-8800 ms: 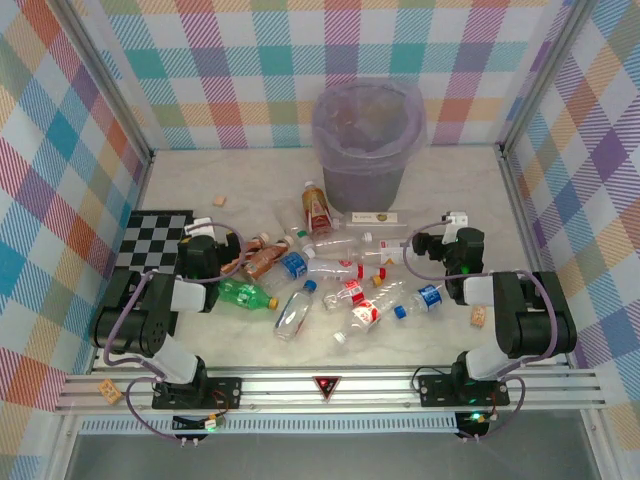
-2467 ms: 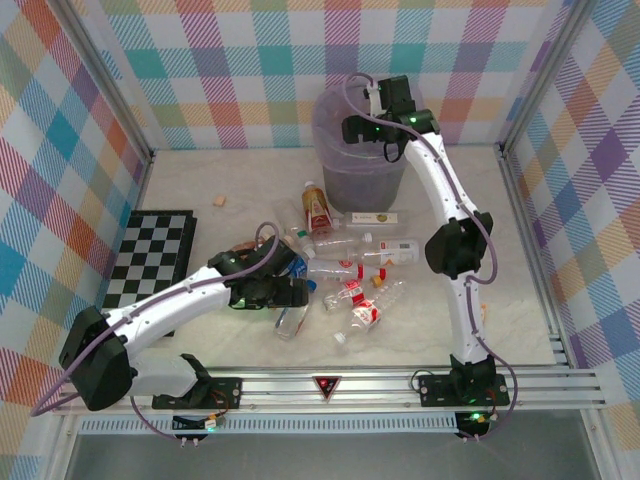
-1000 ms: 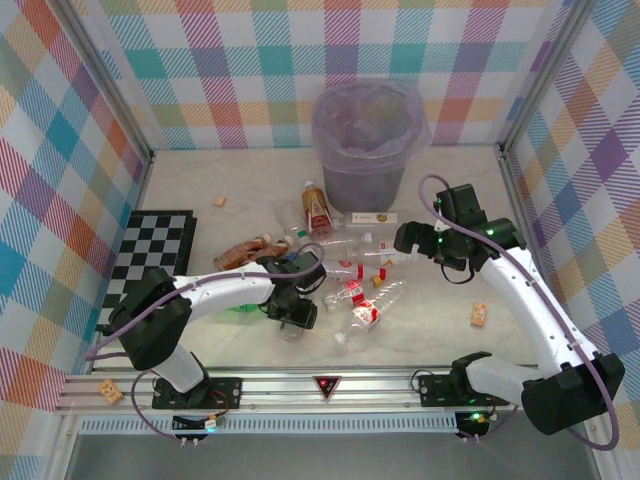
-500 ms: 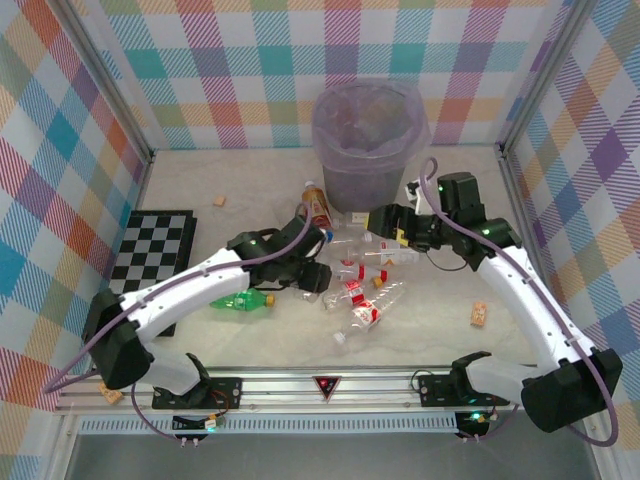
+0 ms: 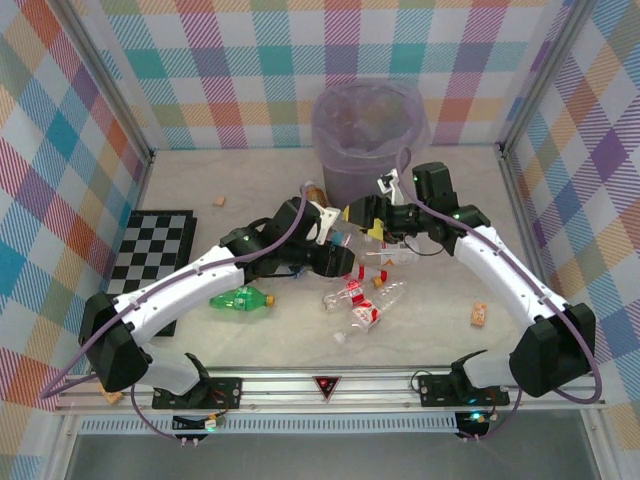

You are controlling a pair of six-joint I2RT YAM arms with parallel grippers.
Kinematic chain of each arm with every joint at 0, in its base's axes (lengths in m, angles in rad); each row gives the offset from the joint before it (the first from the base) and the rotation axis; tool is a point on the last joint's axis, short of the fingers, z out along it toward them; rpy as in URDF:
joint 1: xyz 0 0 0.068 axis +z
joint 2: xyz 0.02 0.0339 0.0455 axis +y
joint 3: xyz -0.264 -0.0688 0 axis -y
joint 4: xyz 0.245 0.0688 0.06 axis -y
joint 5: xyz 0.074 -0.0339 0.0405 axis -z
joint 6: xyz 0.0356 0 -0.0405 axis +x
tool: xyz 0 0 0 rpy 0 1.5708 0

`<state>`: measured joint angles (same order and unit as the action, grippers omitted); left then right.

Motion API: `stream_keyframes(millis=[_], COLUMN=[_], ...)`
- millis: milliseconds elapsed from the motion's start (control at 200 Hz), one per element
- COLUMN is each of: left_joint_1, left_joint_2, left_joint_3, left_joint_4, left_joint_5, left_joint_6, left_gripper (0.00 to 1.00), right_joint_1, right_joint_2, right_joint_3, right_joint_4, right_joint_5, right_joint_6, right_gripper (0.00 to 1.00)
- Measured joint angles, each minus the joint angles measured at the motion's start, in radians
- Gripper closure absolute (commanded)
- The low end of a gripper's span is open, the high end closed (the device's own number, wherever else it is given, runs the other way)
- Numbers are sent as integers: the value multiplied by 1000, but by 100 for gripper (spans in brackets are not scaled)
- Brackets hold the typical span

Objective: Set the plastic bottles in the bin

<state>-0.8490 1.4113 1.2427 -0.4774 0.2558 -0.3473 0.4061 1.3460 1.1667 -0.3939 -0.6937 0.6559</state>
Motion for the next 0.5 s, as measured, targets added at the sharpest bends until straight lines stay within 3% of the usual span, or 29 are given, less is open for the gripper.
stream_keyframes(millis=[275, 500], left_joint_1=[21, 36], left_joint_2=[3, 6], left_joint_3=[0, 0], left_joint_4=[98, 122], left_joint_5=[39, 50], left_joint_6=[-27, -43], left_gripper=[46, 46], right_joint_1=[11, 13], right_joint_2=[27, 51], right_joint_3=[-1, 19], right_joint_4=[25, 58], right_joint_5=[-40, -74], right_joint_6=[17, 25], right_gripper=[20, 38])
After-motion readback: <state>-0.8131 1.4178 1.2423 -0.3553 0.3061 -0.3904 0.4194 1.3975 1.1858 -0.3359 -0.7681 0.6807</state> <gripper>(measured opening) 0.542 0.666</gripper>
